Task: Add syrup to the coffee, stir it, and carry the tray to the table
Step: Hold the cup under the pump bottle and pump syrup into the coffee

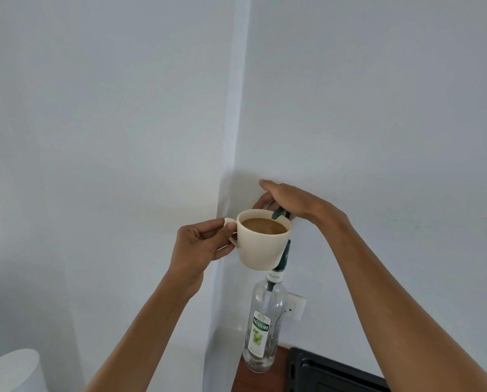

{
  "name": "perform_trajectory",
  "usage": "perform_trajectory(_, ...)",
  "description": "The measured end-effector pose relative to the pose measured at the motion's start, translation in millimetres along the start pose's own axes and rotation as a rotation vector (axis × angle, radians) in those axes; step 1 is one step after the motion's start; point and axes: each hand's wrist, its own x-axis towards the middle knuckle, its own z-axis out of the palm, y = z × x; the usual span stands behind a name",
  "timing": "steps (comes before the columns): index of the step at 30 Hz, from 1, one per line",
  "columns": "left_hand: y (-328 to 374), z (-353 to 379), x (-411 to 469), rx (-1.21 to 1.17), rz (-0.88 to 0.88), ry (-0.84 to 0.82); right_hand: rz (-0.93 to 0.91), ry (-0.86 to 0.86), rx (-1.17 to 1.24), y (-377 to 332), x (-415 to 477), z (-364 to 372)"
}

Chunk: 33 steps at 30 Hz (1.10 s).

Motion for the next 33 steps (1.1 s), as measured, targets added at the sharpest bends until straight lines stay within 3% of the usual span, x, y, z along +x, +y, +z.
perform_trajectory(33,-2.5,1.3,-0.2,-0.003,-0.004,-0.016,-0.011,0.051,-0.002,-1.7,3.3,-4.0)
